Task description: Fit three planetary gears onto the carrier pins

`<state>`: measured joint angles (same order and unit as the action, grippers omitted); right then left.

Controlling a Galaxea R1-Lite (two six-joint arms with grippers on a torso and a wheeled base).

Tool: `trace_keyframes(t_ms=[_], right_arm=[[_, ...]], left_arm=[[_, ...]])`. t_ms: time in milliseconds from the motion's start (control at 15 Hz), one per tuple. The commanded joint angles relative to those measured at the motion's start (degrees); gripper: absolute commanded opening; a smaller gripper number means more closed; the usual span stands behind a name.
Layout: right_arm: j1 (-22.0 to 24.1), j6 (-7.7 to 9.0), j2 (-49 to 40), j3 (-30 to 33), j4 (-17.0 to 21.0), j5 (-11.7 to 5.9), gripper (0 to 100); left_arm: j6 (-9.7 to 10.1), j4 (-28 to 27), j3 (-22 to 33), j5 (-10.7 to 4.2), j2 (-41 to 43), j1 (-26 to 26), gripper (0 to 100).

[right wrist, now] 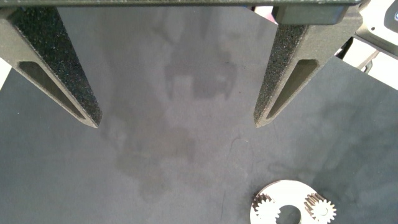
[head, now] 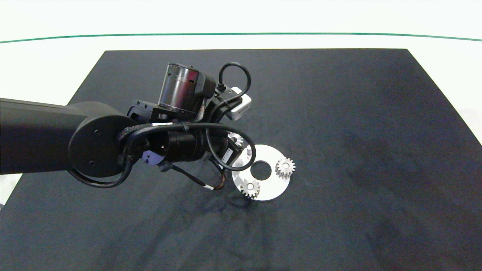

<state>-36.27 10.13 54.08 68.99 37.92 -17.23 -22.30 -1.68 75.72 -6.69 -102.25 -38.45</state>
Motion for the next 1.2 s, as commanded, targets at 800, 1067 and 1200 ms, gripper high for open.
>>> trace_keyframes(t_ms=[800,1067,1200], right_arm=[[0.0,0.15,0.1,0.0,0.0,0.17,100],[0.0,0.15,0.1,0.0,0.0,0.35,100],[0.0,0.06,0.1,0.0,0.0,0.53,100]], left_arm=[[0.32,0.1,3.5,-1.04,-5.0,-3.6,1],[0.32,0.1,6.0,-1.22,-6.4,-3.4,1],[0.32,0.1,6.3,-1.22,-6.4,-3.2,1]])
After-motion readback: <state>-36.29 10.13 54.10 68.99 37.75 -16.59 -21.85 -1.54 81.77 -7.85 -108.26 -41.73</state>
